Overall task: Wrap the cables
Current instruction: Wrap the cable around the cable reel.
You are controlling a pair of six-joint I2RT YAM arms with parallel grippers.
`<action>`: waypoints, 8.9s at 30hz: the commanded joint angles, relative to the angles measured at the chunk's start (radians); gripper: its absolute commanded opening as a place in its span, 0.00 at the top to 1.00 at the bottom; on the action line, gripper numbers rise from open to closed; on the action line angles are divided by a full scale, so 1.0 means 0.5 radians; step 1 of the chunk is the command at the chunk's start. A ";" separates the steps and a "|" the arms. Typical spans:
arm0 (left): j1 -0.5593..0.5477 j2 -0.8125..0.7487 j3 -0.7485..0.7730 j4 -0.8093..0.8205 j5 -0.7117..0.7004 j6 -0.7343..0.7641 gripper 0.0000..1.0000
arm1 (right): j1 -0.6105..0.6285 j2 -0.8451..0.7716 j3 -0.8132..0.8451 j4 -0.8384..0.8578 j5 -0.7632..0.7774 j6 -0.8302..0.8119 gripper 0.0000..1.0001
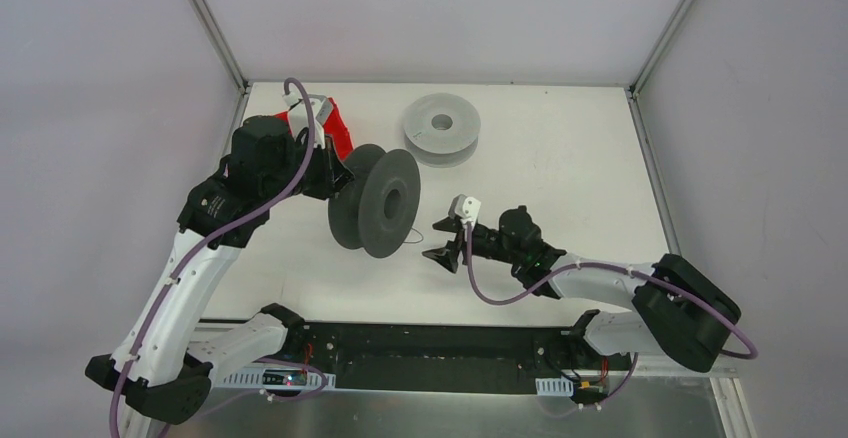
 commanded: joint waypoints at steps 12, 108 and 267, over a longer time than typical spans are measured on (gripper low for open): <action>0.057 0.008 0.111 0.096 0.000 -0.192 1.00 | 0.232 0.236 0.161 0.456 0.217 -0.267 0.76; 0.513 -0.118 -0.248 1.100 -0.183 -0.616 1.00 | 0.559 0.054 0.530 -0.569 0.758 0.255 1.00; 0.177 -0.160 -0.099 0.449 0.334 -0.523 1.00 | 0.056 0.230 0.303 0.205 0.136 0.638 0.76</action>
